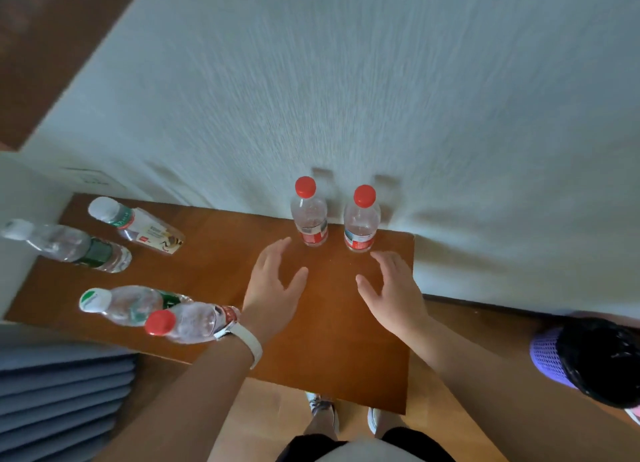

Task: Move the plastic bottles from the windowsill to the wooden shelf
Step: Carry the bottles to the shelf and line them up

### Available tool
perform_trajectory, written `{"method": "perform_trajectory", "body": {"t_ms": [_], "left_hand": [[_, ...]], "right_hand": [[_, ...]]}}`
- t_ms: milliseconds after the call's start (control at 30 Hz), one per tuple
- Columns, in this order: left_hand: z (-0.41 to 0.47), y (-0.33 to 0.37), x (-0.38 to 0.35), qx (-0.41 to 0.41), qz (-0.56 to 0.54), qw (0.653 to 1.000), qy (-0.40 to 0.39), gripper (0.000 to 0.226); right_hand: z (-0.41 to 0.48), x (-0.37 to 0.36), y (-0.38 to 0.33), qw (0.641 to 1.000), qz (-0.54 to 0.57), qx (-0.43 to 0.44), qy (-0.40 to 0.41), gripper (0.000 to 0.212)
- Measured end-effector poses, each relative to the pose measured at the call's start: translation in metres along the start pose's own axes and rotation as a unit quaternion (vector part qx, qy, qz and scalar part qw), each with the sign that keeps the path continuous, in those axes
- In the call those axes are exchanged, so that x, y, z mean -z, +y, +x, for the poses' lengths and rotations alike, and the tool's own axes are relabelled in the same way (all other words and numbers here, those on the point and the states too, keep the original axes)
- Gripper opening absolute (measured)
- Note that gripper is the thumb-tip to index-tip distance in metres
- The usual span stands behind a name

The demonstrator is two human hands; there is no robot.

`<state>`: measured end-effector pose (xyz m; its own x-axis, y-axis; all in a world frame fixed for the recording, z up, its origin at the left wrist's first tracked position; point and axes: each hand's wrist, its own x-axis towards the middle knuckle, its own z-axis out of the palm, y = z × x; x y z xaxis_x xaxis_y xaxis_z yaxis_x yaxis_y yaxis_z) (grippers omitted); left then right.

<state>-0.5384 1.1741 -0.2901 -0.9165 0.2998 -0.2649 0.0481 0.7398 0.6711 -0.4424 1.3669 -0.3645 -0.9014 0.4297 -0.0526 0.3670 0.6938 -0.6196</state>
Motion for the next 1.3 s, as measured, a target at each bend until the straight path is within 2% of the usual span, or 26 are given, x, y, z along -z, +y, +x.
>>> {"method": "perform_trajectory", "body": {"t_ms": [167, 400, 500, 567, 700, 933, 1100, 1300], "left_hand": [[-0.037, -0.004, 0.01, -0.053, 0.147, 0.988, 0.016, 0.051], [-0.094, -0.026, 0.002, -0.022, 0.235, 0.969, 0.067, 0.053], [-0.12, -0.041, 0.005, -0.035, 0.287, 0.953, 0.087, 0.052], [-0.133, -0.052, 0.009, -0.036, 0.318, 0.943, 0.089, 0.052], [-0.16, -0.076, 0.023, 0.033, 0.355, 0.93, 0.094, 0.055], [-0.179, -0.115, 0.061, 0.117, 0.349, 0.92, 0.132, 0.056], [-0.171, -0.133, 0.089, 0.112, 0.336, 0.92, 0.169, 0.057], [-0.151, -0.162, 0.117, 0.088, 0.317, 0.93, 0.163, 0.06]], "right_hand": [[-0.013, 0.011, -0.009, 0.985, -0.088, 0.129, -0.071, 0.06], [-0.011, 0.021, -0.033, 0.944, -0.122, 0.284, -0.114, 0.06], [-0.012, 0.017, -0.043, 0.921, -0.14, 0.335, -0.139, 0.061], [-0.014, 0.015, -0.048, 0.912, -0.143, 0.353, -0.152, 0.061], [-0.023, 0.009, -0.067, 0.896, -0.137, 0.384, -0.174, 0.061], [-0.032, 0.001, -0.095, 0.889, -0.139, 0.398, -0.181, 0.061], [-0.038, -0.003, -0.114, 0.889, -0.152, 0.397, -0.169, 0.06], [-0.052, -0.023, -0.136, 0.902, -0.172, 0.366, -0.148, 0.06]]}}
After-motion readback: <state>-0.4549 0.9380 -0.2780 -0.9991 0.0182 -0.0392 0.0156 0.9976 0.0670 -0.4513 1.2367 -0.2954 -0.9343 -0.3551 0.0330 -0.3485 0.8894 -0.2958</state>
